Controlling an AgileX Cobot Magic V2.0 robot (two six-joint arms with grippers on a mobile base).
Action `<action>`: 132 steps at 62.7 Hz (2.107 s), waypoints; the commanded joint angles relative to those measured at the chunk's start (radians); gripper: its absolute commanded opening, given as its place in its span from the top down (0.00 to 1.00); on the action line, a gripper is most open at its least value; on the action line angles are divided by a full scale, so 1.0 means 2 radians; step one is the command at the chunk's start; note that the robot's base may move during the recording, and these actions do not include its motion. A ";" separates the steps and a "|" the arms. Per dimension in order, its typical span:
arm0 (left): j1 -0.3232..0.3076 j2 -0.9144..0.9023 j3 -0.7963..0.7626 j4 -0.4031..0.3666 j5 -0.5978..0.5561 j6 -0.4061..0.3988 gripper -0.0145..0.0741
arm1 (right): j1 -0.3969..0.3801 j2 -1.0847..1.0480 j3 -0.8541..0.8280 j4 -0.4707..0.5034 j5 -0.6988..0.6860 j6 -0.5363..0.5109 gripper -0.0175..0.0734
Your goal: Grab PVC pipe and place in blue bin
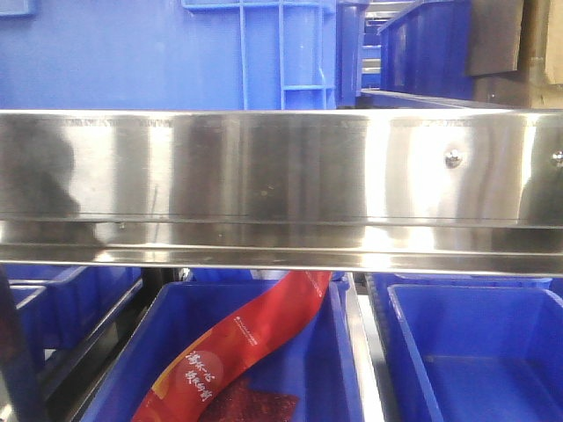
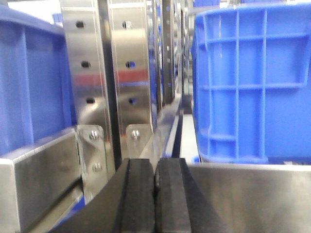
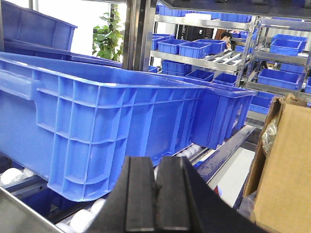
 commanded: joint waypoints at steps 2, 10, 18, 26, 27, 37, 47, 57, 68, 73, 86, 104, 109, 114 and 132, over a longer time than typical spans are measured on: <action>0.001 -0.003 0.001 0.000 -0.020 0.000 0.96 | -0.003 -0.003 0.001 -0.003 -0.008 -0.001 0.99; 0.001 -0.003 0.001 0.000 -0.020 0.000 0.96 | -0.003 -0.003 0.001 -0.003 -0.008 -0.001 0.99; 0.001 -0.003 0.001 0.003 -0.016 0.000 0.96 | -0.003 -0.003 0.001 -0.003 -0.008 -0.001 0.99; 0.020 -0.003 0.001 0.003 -0.012 0.000 0.96 | -0.003 -0.003 0.001 -0.003 -0.008 -0.001 0.99; 0.023 -0.003 0.001 0.003 -0.012 0.000 0.96 | -0.003 -0.003 0.001 -0.003 -0.008 -0.001 0.99; 0.053 -0.003 0.001 0.000 -0.016 0.000 0.96 | -0.003 -0.003 0.001 -0.003 -0.008 -0.001 0.99; 0.053 -0.003 0.001 0.000 -0.017 0.000 0.96 | -0.003 -0.003 0.001 -0.003 -0.008 -0.001 0.99; 0.053 -0.003 0.001 0.000 -0.017 0.000 0.96 | -0.003 -0.003 0.001 -0.003 -0.008 -0.001 0.99; 0.054 -0.003 0.001 0.000 -0.014 0.000 0.96 | -0.003 -0.003 0.001 -0.003 -0.008 -0.001 0.99; 0.054 -0.003 0.001 0.000 -0.014 0.000 0.96 | -0.003 -0.003 0.001 -0.003 -0.008 -0.001 0.99; 0.054 -0.003 0.001 0.000 -0.014 0.000 0.96 | -0.003 -0.003 0.001 -0.003 -0.008 -0.001 0.99; 0.054 -0.003 0.001 0.000 -0.014 0.000 0.96 | -0.003 -0.003 0.001 -0.003 -0.008 -0.001 0.99; 0.054 -0.003 0.001 0.000 -0.014 0.000 0.96 | -0.003 -0.003 0.001 -0.003 -0.008 -0.001 0.99; 0.054 -0.003 0.001 0.000 -0.014 0.000 0.96 | -0.003 -0.003 0.001 -0.003 -0.008 -0.001 0.99; 0.054 -0.003 0.001 0.000 -0.014 0.000 0.96 | -0.003 -0.003 0.001 -0.003 -0.008 -0.001 0.99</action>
